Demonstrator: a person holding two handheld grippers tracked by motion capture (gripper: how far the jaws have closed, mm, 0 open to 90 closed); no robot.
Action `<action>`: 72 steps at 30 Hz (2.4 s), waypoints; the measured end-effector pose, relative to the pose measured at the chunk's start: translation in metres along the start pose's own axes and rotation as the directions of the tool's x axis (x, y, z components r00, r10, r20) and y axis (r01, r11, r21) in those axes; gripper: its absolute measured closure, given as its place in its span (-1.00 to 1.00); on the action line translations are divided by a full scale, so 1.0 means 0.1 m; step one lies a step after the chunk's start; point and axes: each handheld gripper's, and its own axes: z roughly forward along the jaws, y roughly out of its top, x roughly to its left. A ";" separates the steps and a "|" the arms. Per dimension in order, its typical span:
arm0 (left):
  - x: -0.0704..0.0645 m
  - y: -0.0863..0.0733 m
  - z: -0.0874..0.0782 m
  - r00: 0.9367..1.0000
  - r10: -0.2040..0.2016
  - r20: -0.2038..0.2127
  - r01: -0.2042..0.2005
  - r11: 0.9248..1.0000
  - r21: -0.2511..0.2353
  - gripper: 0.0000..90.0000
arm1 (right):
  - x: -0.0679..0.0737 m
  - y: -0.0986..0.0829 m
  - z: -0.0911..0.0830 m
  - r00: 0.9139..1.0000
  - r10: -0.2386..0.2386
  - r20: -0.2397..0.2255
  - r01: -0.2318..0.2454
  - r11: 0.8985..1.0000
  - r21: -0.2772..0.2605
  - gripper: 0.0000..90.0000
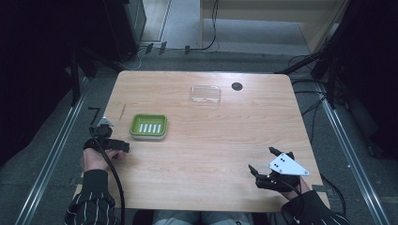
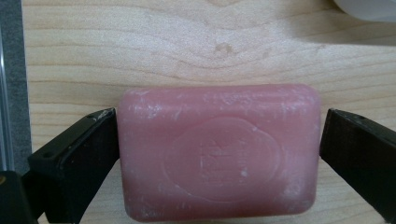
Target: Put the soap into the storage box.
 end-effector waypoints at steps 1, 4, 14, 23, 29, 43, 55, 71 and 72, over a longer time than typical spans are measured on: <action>0.00 0.00 0.00 1.000 -0.003 -0.002 0.003 1.000 0.003 -1.00 | 0.00 0.00 0.00 1.000 0.002 0.001 -0.002 1.000 -0.001 -0.70; 0.01 0.00 -0.01 1.000 -0.004 -0.008 0.004 1.000 -0.004 -0.85 | 0.00 0.00 0.00 1.000 0.000 0.001 0.000 1.000 -0.001 -0.70; 0.00 0.00 -0.01 1.000 0.000 -0.011 0.000 1.000 -0.003 -0.71 | 0.00 0.00 -0.01 1.000 0.000 -0.002 0.000 1.000 -0.001 -0.70; -0.04 0.00 0.01 0.999 0.020 -0.045 -0.020 1.000 0.004 -0.70 | 0.00 -0.01 -0.01 1.000 -0.001 0.000 0.001 1.000 0.001 -0.70; -0.05 -0.01 0.01 0.999 0.026 -0.043 -0.026 1.000 -0.003 -0.69 | 0.00 0.00 0.00 1.000 -0.004 0.001 0.004 1.000 0.004 -0.70; -0.07 -0.01 -0.02 0.997 0.060 -0.046 -0.060 0.998 -0.005 -0.69 | 0.00 -0.01 -0.01 1.000 -0.002 0.000 0.002 1.000 0.000 -0.70; -0.08 -0.03 -0.06 0.996 0.084 -0.038 -0.085 0.996 -0.019 -0.69 | 0.01 0.00 0.00 1.000 -0.008 -0.003 0.008 1.000 0.004 -0.70; -0.14 -0.03 -0.14 0.995 0.102 0.009 -0.102 0.994 -0.049 -0.69 | 0.00 0.00 0.00 1.000 -0.006 -0.004 0.006 1.000 0.003 -0.70; -0.14 -0.03 -0.15 0.994 0.108 0.013 -0.107 0.993 -0.049 -0.69 | 0.00 0.00 0.00 1.000 -0.008 -0.006 0.008 1.000 0.003 -0.70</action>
